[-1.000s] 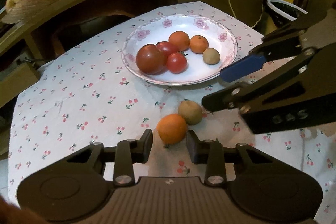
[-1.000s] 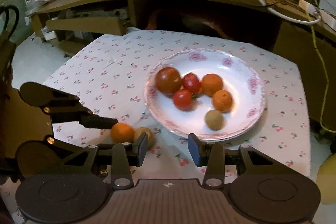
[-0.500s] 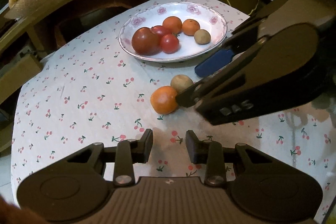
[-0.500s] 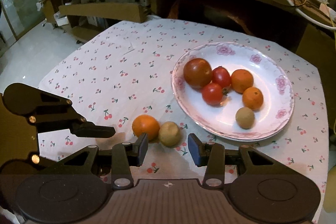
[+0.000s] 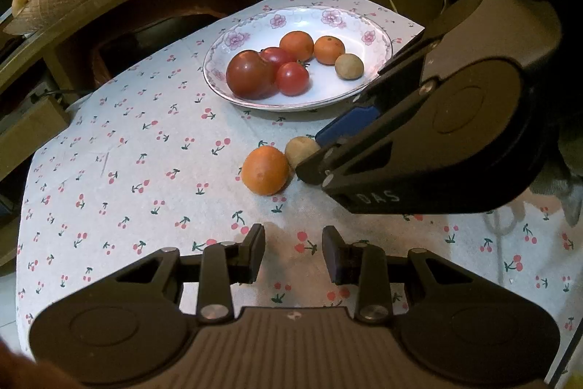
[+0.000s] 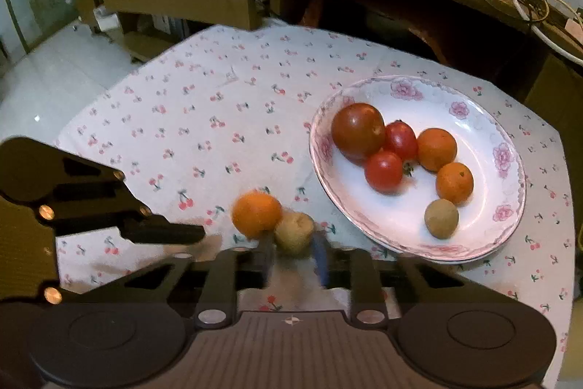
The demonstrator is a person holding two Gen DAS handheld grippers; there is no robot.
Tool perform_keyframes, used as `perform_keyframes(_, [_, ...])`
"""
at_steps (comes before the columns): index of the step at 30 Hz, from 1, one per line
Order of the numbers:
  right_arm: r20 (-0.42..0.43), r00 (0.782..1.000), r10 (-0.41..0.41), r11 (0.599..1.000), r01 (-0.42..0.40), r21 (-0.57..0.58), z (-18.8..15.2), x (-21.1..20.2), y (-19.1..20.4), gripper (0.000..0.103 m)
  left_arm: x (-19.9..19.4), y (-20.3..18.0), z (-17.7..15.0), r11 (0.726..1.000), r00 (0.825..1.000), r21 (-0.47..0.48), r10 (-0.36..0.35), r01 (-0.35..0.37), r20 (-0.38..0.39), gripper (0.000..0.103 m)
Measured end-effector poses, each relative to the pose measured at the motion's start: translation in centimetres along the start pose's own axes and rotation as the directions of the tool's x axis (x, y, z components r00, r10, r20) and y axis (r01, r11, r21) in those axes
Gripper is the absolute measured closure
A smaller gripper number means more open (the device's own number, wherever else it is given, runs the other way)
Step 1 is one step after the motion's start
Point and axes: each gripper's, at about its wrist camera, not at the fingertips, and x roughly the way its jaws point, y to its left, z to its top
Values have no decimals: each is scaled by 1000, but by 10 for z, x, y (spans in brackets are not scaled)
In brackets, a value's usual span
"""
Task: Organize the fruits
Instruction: 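Move the left tool to the tangerine while the right tool approaches the kiwi, then close the left tool on the tangerine while the right tool grasps the kiwi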
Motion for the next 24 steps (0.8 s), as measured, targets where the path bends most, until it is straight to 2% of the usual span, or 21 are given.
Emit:
perform_keyframes(10, [-15, 1000, 0, 1000, 0, 8, -1, 2, -1, 76, 0, 1, 0, 1000, 1000, -3, -4, 4, 2, 63])
perform_keyframes(24, [-6, 1000, -23, 999, 23, -41, -1, 0, 8, 78, 1, 2, 2, 1000, 1000, 3, -8, 8, 2, 63])
